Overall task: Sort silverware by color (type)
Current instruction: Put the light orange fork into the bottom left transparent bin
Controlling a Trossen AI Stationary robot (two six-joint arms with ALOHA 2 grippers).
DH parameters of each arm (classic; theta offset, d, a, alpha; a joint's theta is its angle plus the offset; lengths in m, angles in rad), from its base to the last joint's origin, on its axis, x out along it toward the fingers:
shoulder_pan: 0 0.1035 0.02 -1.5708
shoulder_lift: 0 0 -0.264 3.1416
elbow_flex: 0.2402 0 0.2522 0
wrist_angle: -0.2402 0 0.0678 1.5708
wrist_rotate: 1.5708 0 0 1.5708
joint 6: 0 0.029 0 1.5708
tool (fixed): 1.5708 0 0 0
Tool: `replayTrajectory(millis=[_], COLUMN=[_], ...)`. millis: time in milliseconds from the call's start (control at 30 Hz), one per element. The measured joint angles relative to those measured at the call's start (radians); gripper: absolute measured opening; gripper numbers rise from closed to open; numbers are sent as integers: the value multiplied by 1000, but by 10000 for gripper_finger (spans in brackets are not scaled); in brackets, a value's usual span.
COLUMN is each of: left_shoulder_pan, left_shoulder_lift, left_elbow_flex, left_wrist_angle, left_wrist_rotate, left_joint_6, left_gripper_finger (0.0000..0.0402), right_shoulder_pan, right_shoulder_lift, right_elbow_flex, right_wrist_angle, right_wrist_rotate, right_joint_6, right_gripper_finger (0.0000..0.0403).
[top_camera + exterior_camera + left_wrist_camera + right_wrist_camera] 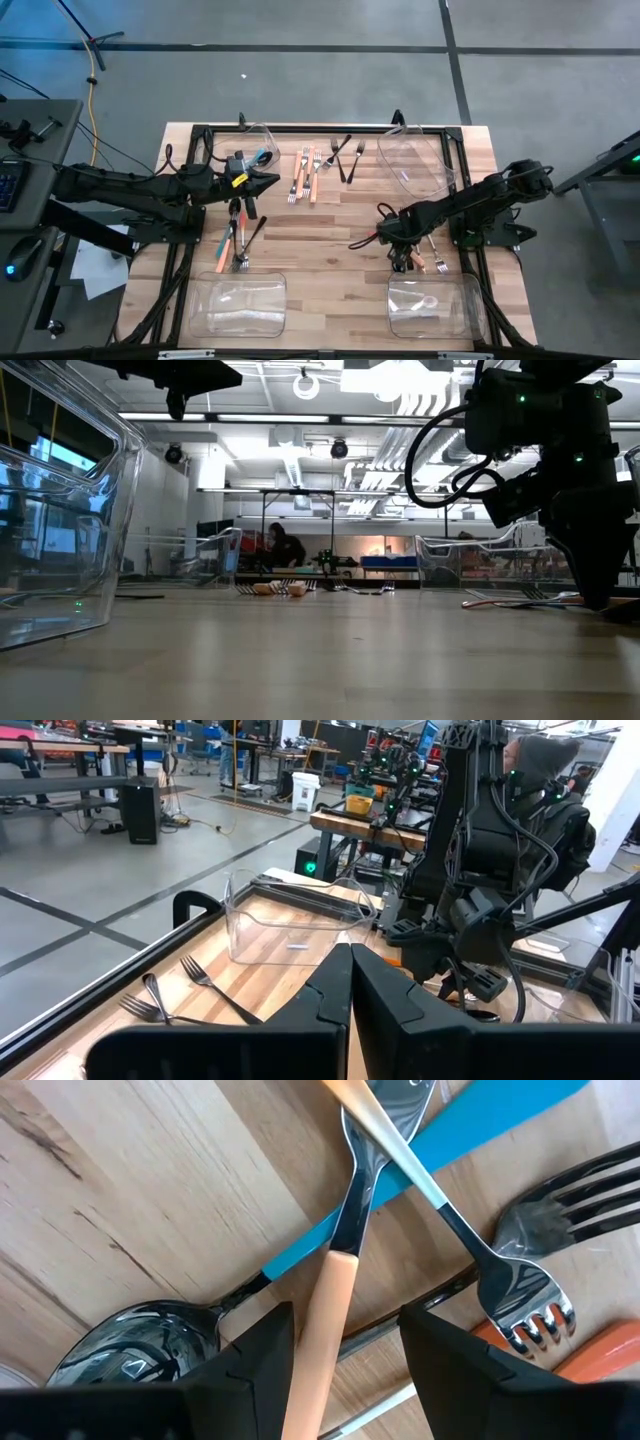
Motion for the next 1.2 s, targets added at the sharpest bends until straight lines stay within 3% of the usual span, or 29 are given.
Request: replayTrajectory(millis=[233,967,1200], left_shoulder_pan=[0,8,26], left_shoulder_lift=[0,0,0], left_elbow_flex=[0,0,0], left_wrist_angle=[0,0,0], left_wrist_rotate=[0,-2,-4], left_joint_6=[0,-19,-43], left_gripper_finger=[0,0,0], right_shoulder_pan=[0,1,1], right_shoulder_lift=[0,2,1], right_elbow_flex=[0,59,60], right_wrist_angle=[0,-27,-27], right_wrist_rotate=[-1,-37,-33], right_joint_6=[-4,-236,-204], right_gripper_finger=[170,179,178])
